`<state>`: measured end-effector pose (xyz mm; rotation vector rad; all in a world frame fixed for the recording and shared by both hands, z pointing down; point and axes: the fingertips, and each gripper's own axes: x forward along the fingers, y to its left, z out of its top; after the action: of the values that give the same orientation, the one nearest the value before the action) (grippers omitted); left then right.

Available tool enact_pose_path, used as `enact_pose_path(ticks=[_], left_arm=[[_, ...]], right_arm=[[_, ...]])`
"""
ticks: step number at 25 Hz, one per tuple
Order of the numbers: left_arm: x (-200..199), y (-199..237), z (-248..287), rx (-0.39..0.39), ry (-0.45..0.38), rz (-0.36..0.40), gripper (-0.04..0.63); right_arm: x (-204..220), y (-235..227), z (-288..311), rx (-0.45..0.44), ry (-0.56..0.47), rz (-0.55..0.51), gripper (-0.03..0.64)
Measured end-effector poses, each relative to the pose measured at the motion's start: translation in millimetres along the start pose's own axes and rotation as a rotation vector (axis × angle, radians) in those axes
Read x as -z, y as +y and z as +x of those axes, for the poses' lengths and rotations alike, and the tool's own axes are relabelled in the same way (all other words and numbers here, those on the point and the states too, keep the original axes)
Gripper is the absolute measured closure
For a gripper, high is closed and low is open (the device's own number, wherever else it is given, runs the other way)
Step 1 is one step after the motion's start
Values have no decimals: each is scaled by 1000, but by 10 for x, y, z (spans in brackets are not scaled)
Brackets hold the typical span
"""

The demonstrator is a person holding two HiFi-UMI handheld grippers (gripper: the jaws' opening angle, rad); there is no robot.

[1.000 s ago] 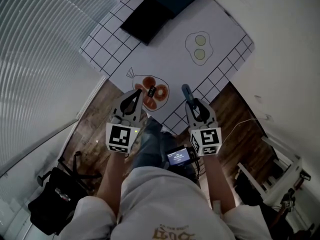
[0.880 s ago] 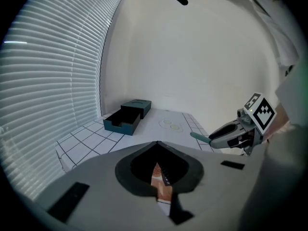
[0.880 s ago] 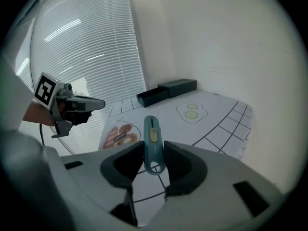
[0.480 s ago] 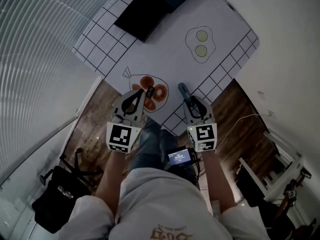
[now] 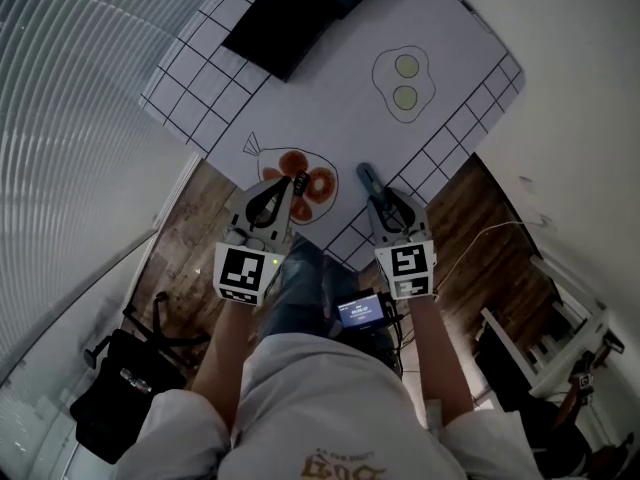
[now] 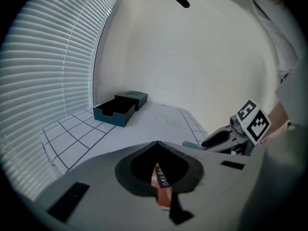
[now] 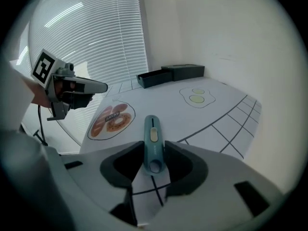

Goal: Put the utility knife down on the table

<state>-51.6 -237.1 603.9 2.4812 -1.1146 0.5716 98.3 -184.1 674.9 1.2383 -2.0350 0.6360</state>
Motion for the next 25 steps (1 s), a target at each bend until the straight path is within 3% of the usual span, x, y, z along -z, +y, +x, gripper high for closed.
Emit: enact_pose_path(ticks=[5,12,21,25], left_arm=[[5,-16,23,7,0,-9,588],[-110,-61,9,34,-26,-8,588],[-72,-31,-76,15,-34,-18,588],[-168,-60,-120,9,-57,-15,588]], right_arm=[[14,12,20,7,17,-43,468],[7,0,3,-7,5,13,468],[-80,-51,-70,22,-59,39,469],[-238,-152,-237,101,-137,11,558]])
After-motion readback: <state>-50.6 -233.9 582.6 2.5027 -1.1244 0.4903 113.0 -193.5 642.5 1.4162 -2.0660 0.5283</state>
